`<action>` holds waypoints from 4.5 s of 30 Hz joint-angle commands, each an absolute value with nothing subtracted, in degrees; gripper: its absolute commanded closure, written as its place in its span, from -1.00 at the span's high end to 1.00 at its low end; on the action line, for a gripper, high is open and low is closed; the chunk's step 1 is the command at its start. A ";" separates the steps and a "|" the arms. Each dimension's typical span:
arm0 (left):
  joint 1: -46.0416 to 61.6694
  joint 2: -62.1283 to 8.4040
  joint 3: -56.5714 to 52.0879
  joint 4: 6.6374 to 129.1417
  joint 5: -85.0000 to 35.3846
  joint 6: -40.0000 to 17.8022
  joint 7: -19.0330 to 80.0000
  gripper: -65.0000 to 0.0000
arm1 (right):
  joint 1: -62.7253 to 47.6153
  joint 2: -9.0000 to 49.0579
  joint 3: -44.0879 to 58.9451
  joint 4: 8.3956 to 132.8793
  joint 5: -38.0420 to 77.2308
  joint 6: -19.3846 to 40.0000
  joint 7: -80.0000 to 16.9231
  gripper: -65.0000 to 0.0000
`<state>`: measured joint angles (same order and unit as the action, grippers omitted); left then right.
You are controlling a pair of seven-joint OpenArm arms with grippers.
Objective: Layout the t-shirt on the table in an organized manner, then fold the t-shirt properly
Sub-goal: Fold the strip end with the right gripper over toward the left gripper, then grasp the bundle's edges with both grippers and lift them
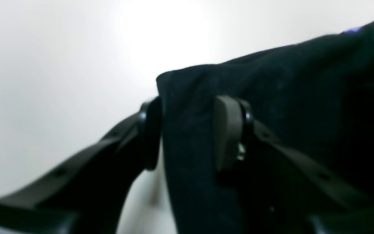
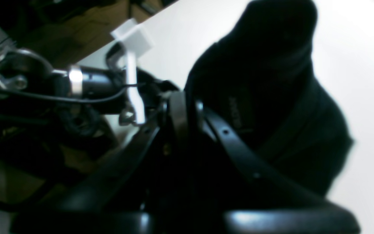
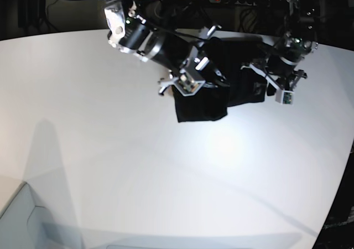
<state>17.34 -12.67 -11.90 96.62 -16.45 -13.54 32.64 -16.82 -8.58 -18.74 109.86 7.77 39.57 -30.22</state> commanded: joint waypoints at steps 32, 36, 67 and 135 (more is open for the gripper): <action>19.91 -10.68 -17.89 90.07 -16.66 -13.67 31.08 -1.00 | -12.79 -9.00 -23.25 109.49 8.66 40.00 -28.62 -1.00; 18.86 -10.42 -17.80 89.63 -16.66 -13.67 31.08 -1.00 | -11.38 -9.00 -27.21 108.00 8.57 40.00 -28.53 -1.00; 21.67 -12.97 -20.09 98.24 -16.66 -13.76 31.08 -1.00 | 6.73 -9.00 -36.18 78.81 15.08 40.00 -24.04 -1.00; 26.42 -11.21 -18.59 115.12 -28.44 -13.85 31.08 -0.64 | 5.41 -4.97 -30.02 75.21 24.84 40.00 -9.27 0.21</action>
<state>26.35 -10.70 -18.39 114.32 -27.79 -13.58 32.36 4.60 -4.56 -30.11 74.41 23.44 39.18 -10.92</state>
